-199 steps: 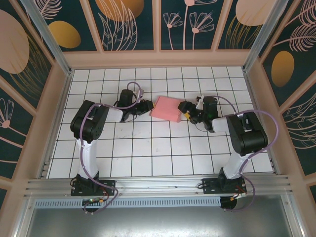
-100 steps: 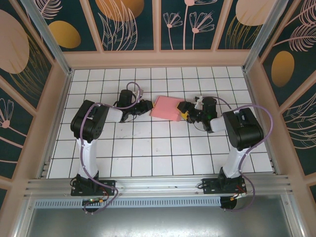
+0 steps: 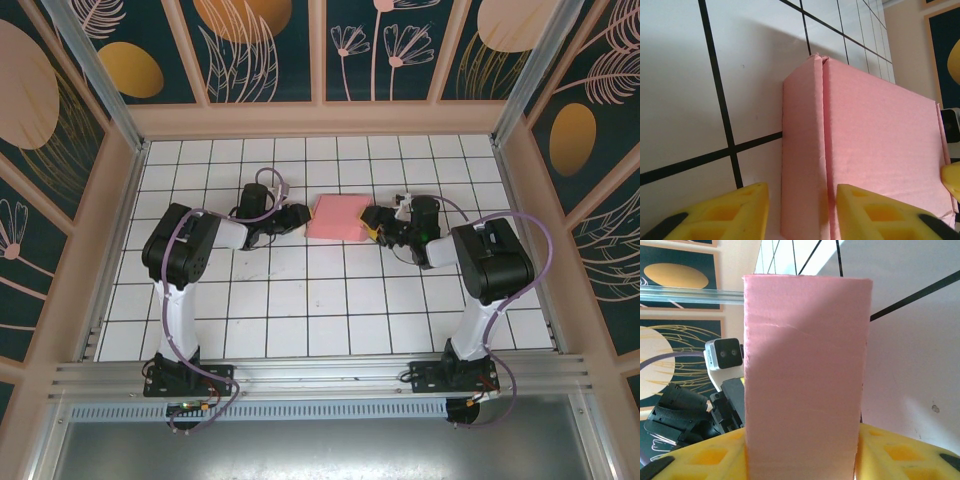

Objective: Fold the paper box

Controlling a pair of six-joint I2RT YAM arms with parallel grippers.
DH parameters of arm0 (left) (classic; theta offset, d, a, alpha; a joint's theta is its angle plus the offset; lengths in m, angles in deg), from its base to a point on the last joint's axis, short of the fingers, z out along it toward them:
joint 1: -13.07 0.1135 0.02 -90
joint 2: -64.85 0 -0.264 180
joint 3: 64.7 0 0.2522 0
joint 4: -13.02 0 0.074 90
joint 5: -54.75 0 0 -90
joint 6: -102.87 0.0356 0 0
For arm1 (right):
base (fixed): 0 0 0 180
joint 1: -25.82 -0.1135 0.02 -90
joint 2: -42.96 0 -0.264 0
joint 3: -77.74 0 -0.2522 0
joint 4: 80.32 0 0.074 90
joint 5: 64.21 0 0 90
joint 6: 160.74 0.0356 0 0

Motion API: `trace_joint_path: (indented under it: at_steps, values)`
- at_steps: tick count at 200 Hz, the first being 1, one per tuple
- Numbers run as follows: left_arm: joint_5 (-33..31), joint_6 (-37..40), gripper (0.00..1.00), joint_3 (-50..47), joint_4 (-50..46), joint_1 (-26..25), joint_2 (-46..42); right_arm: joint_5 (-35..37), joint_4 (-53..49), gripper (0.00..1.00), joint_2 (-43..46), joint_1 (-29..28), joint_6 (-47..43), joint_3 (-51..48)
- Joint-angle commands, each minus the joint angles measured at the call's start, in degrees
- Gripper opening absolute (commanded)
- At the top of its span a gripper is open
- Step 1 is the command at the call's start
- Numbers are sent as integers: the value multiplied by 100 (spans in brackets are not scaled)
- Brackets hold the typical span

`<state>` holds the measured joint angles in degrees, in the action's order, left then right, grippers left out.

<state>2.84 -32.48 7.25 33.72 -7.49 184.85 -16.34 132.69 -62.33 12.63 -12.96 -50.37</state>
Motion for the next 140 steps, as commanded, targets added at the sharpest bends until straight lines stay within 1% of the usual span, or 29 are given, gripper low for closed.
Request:
trace_joint_path:
  at_steps: [1,13,30,35,62,78,88,101,118,123,140]
  values:
    - [-251,168,42,-171,4,34,-335,-134,211,49,27,49,52,54]
    - [-402,309,43,-212,-74,33,-467,-138,221,48,56,61,55,46]
    - [-600,498,48,-212,-72,34,-655,-145,204,47,117,78,56,37]
    - [-649,551,50,-367,-64,34,-710,-146,202,46,140,82,59,32]
    - [-1022,978,61,-534,32,30,-1094,-163,186,44,260,129,65,-16]
    - [-1246,1334,70,-684,177,34,-1375,-198,180,44,345,165,84,-31]
    - [-1350,1584,72,-835,406,34,-1572,-208,146,44,403,188,76,-42]
    - [-1422,2078,74,-1073,724,18,-1839,-226,123,44,487,228,80,-67]
    - [-1509,3013,78,-1362,1021,-82,-2146,-257,75,44,607,294,79,-99]
    - [-1623,3304,79,-1482,1158,-143,-2391,-269,63,44,642,304,88,-111]
    - [-2279,4442,82,-1797,1406,-480,-2767,-312,9,44,793,372,90,-148]
